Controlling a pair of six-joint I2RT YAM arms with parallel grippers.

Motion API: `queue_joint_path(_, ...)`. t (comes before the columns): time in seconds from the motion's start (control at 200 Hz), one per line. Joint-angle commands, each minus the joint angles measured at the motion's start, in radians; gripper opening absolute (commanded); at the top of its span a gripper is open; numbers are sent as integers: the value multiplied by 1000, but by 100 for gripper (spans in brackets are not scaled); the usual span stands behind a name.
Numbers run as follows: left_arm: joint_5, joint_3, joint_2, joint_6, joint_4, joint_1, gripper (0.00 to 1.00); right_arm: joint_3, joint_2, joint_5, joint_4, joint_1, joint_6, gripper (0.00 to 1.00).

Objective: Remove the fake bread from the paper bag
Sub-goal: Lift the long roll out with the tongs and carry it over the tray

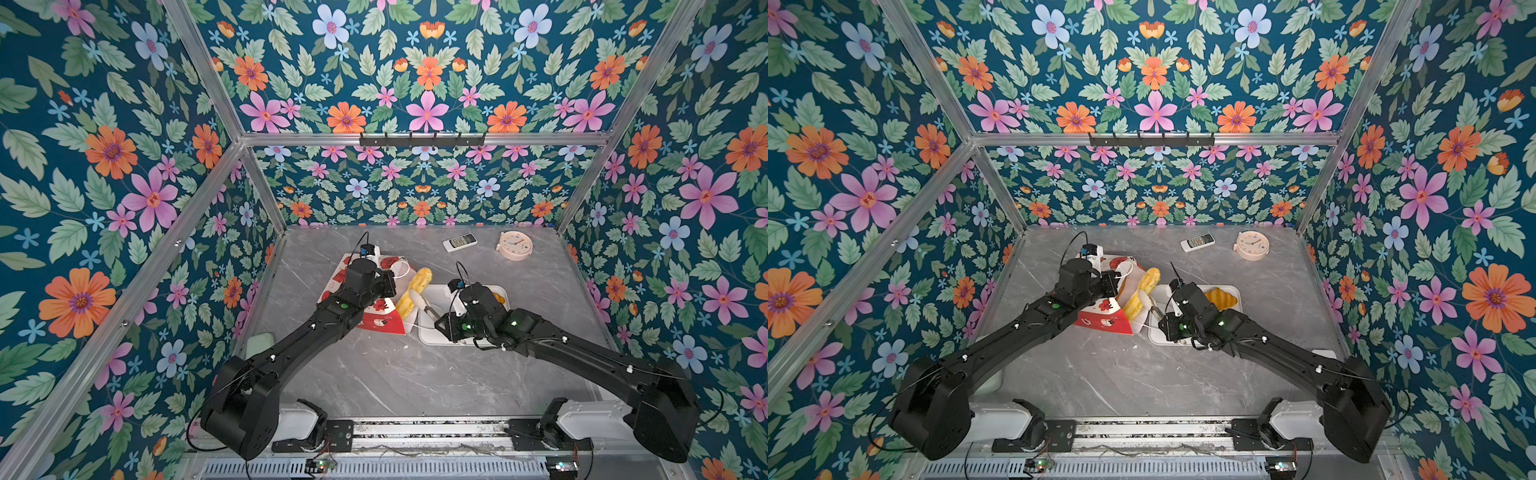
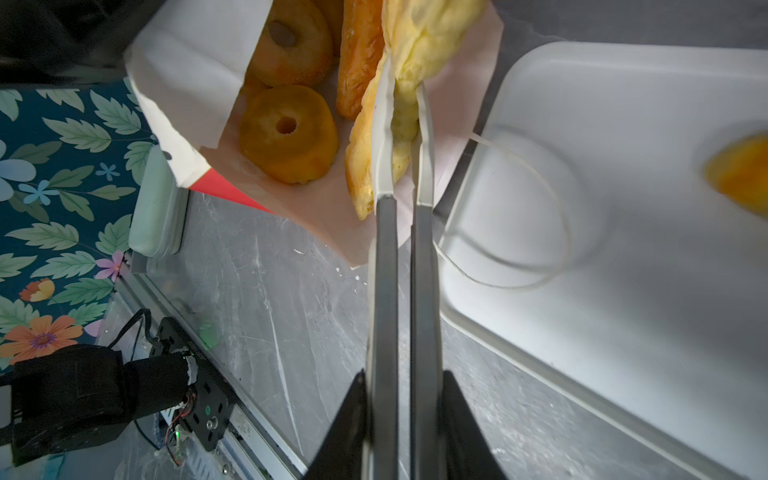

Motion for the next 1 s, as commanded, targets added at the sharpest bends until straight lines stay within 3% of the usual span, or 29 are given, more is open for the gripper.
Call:
queue_joint_path(0.0,-20,-4,5,-29,42,9,0,-5,-77,75,-43,1,-12,23)
queue_joint_path(0.34,-9,-17,9,-22,52,22,0,107,-291,356,-456,1,-96,24)
queue_joint_path(0.515,-14,-26,-11,-5,49,28,0,192,-323,493,-780,0,-27,24)
queue_joint_path(0.645,-2,-38,-15,5,57,34,0,256,-279,570,-975,16,98,25)
queue_joint_path(0.73,17,-44,-15,9,68,38,0,287,-232,659,-1058,87,174,25)
queue_joint_path(0.995,49,-81,-28,3,102,48,0,431,79,879,-1415,274,428,23)
